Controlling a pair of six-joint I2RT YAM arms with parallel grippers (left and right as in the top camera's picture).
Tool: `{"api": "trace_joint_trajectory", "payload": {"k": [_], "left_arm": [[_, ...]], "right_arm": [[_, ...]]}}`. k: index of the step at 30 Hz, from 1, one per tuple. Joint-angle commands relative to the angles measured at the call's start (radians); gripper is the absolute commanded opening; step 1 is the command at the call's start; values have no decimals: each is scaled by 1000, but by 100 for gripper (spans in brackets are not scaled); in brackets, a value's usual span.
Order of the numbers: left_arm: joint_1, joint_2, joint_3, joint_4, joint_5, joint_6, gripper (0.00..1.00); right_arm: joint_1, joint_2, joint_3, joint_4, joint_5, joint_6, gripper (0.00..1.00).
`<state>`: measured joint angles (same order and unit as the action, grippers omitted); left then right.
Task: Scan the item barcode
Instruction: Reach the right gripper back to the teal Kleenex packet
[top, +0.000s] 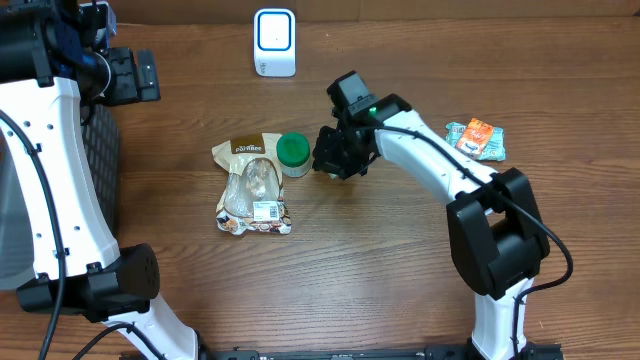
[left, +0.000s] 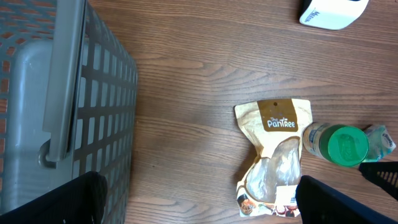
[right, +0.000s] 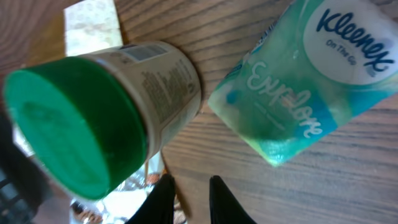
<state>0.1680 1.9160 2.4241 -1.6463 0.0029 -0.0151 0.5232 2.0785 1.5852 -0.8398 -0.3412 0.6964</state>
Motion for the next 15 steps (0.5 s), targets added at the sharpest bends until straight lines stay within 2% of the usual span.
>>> {"api": "trace_joint_trajectory", "payload": {"k": [1, 8, 15], "left_arm": [[2, 1, -1, 1, -7, 18, 100], [2, 1, -1, 1, -7, 18, 100], [2, 1, -1, 1, -7, 18, 99]], "right_arm": [[20, -32, -40, 30, 95, 83, 13], [32, -11, -89, 87, 164, 115, 13], [-8, -6, -88, 43, 267, 114, 14]]}}
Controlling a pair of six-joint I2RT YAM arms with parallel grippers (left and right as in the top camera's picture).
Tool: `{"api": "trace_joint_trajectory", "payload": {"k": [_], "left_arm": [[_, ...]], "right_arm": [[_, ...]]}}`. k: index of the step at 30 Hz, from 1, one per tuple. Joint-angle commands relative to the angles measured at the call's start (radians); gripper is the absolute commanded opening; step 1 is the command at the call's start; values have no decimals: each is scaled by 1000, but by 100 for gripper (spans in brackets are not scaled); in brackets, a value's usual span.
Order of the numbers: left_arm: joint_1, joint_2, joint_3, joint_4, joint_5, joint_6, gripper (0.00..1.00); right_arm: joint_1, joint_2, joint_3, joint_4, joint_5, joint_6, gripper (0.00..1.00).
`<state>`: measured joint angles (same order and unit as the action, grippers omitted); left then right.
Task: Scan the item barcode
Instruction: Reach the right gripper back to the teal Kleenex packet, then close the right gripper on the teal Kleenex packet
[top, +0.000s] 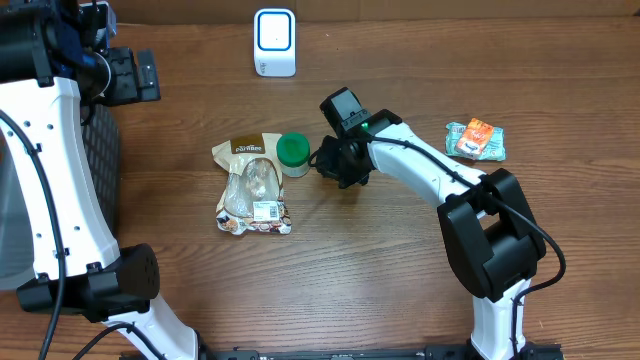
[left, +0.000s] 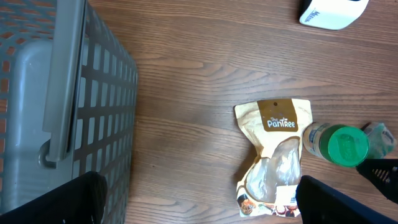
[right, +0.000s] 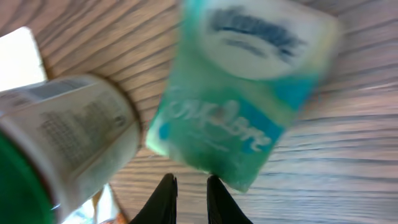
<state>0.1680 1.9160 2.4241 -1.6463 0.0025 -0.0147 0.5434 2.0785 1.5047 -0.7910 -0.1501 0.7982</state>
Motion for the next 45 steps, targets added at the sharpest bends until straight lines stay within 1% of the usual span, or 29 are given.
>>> {"api": "trace_joint_trajectory", "payload": {"k": [1, 5, 6, 9, 14, 17, 20, 27, 29, 45], "left_arm": [[2, 1, -1, 1, -6, 18, 99], [2, 1, -1, 1, -6, 18, 100], [2, 1, -1, 1, -6, 18, 99], [2, 1, -1, 1, -6, 18, 99], [2, 1, -1, 1, -6, 18, 100], [2, 1, -1, 1, -6, 18, 100], [2, 1, -1, 1, -6, 18, 100], [2, 1, -1, 1, -6, 18, 100], [2, 1, -1, 1, -6, 18, 100], [2, 1, -1, 1, -6, 18, 100]], "right_arm": [[-42, -6, -8, -14, 94, 12, 14], [-106, -6, -7, -18, 143, -9, 15], [-126, -6, -7, -9, 142, -18, 18], [-192, -6, -7, 42, 130, -31, 18], [-280, -6, -5, 133, -90, -177, 18], [-302, -6, -4, 134, -162, -201, 18], [-303, -6, -4, 122, -195, -205, 20], [-272, -6, -4, 113, -248, -204, 34], [-264, -6, -4, 113, -248, -201, 37], [-229, -6, -7, 184, -243, -193, 39]]}}
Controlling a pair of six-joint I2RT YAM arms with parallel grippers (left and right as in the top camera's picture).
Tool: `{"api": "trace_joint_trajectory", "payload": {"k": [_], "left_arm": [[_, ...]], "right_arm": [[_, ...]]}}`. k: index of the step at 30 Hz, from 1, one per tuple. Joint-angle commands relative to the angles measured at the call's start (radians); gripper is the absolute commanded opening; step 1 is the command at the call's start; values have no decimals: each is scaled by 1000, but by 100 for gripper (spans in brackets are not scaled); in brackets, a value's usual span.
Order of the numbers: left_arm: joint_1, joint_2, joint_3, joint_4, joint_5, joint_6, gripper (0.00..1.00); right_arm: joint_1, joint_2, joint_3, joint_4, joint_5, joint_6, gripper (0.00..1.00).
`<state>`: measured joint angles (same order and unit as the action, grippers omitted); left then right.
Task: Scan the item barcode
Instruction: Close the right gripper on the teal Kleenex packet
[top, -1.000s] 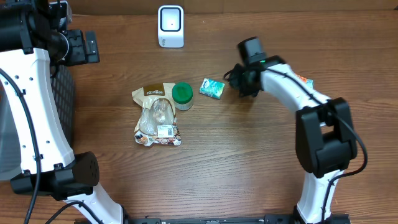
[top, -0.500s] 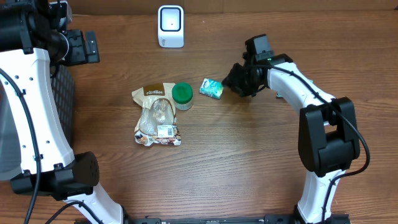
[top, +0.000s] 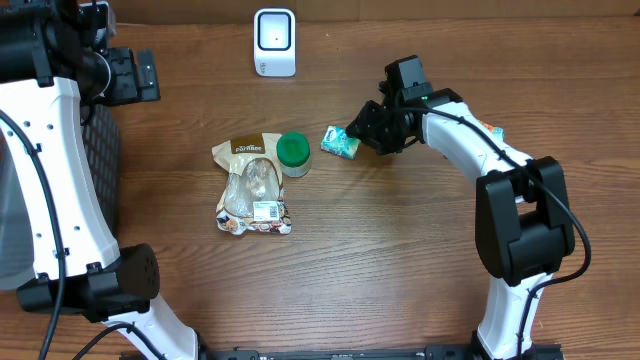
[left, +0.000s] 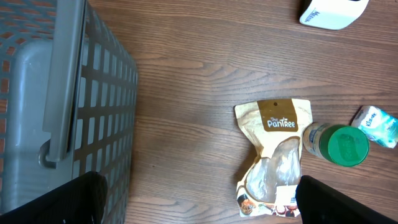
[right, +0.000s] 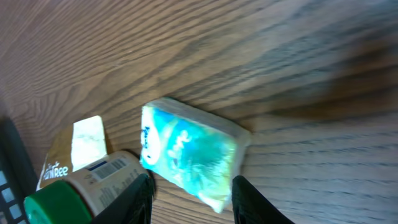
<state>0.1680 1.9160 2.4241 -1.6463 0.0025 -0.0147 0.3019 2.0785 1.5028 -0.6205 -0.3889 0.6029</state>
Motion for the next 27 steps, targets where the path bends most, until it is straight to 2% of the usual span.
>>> {"api": "trace_joint_trajectory", "payload": {"k": [1, 27], "left_arm": [[2, 1, -1, 1, -6, 18, 100], [2, 1, -1, 1, -6, 18, 100]], "right_arm": [[15, -6, -5, 19, -5, 2, 39], [40, 18, -6, -46, 108, 56, 37]]}}
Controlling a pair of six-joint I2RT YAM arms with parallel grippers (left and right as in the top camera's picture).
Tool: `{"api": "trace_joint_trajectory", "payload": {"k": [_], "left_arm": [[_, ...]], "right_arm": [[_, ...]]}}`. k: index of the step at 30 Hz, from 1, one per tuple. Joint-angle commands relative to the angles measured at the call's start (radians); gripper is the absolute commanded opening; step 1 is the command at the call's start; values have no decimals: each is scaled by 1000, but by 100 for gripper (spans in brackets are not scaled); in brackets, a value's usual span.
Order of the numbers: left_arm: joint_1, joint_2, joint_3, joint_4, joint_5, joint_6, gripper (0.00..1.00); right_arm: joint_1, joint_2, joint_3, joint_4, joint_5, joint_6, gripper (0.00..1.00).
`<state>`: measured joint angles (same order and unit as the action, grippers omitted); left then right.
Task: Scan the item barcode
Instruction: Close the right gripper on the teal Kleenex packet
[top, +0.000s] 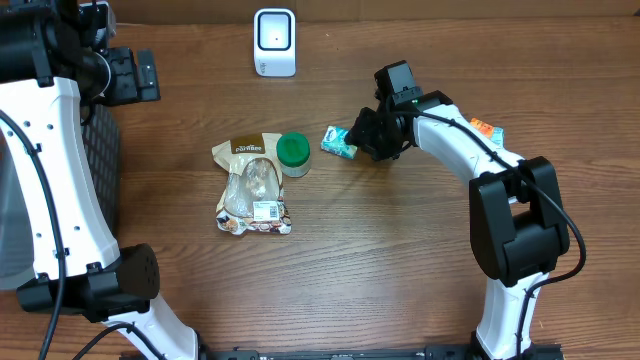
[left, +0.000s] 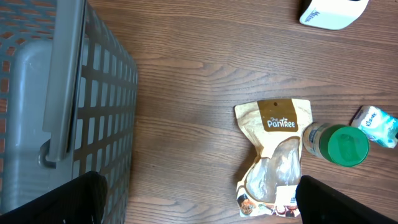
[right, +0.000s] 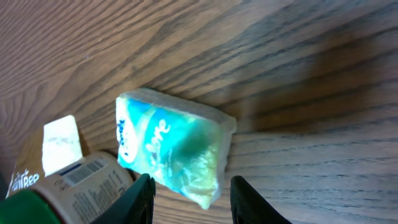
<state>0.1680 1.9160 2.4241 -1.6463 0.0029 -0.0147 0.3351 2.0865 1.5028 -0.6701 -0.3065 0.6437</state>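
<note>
A teal and white Kleenex tissue pack (top: 339, 142) lies flat on the wooden table, just right of a green-lidded jar (top: 293, 152). My right gripper (top: 363, 136) hangs low at the pack's right end, open. In the right wrist view the pack (right: 171, 146) fills the middle and its near corner reaches in between the gripper's (right: 191, 202) two fingers without being pinched. The white barcode scanner (top: 273, 42) stands at the back edge. My left gripper (left: 202, 202) is open and high at the far left, holding nothing.
A tan Pantree pouch (top: 252, 185) lies left of the jar, touching it. An orange and teal packet (top: 487, 128) shows partly behind my right arm. A grey mesh basket (left: 56, 93) stands along the left edge under the left arm.
My right gripper has come a little left and nearer to the tissue pack, still open. The pack, jar, pouch and left arm are where they were.
At first my right gripper, fingers close together, sat low over the tissue pack beside the jar, and remained there half a second later. By 0.9 s ago it was open and off to the right, the pack lying slightly shifted. Now it is back at the pack.
</note>
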Motion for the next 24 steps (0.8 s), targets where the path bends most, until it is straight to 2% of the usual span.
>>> {"api": "trace_joint_trajectory", "payload": {"k": [1, 6, 15, 17, 21, 24], "left_arm": [[2, 1, -1, 1, -7, 18, 100], [2, 1, -1, 1, -7, 18, 99], [2, 1, -1, 1, -7, 18, 100], [2, 1, -1, 1, -7, 18, 100], [2, 1, -1, 1, -7, 18, 100], [2, 1, -1, 1, -7, 18, 100]], "right_arm": [[8, 14, -6, 4, 26, 18, 36], [8, 54, -6, 22, 14, 41, 30], [8, 110, -6, 68, -44, 42, 26], [8, 111, -6, 72, -44, 45, 23], [8, 111, -6, 72, -55, 48, 4], [5, 111, -6, 71, -102, 48, 4]]}}
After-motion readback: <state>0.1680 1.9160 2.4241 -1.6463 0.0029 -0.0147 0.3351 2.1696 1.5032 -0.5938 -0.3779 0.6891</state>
